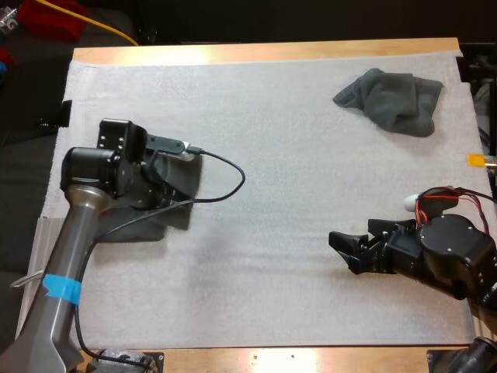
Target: Pick towel from pile, fold and stack
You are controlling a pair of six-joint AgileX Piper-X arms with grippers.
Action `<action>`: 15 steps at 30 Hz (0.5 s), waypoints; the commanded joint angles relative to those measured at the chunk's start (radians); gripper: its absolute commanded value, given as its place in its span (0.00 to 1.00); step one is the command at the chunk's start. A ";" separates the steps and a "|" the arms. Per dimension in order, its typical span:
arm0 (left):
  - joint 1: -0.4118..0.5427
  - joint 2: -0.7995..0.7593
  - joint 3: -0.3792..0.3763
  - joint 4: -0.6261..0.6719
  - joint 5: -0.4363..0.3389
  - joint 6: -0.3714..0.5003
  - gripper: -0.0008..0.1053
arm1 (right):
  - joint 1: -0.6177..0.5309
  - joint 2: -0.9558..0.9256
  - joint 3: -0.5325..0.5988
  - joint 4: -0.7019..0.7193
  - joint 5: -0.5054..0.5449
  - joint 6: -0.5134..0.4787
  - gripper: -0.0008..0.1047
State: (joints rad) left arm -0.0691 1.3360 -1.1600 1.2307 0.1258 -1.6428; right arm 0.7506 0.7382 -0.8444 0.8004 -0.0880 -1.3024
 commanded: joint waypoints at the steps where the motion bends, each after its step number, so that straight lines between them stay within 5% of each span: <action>1: 0.015 -0.008 -0.006 -0.001 -0.026 0.007 0.01 | -0.003 -0.005 -0.008 -0.012 -0.007 -0.001 0.75; 15: 0.196 0.124 0.017 -0.035 -0.025 0.019 0.01 | -0.003 -0.005 -0.008 -0.012 -0.028 -0.001 0.75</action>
State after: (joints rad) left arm 0.1222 1.4600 -1.1420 1.2018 0.1173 -1.6243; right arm 0.7506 0.7382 -0.8444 0.7966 -0.1085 -1.3024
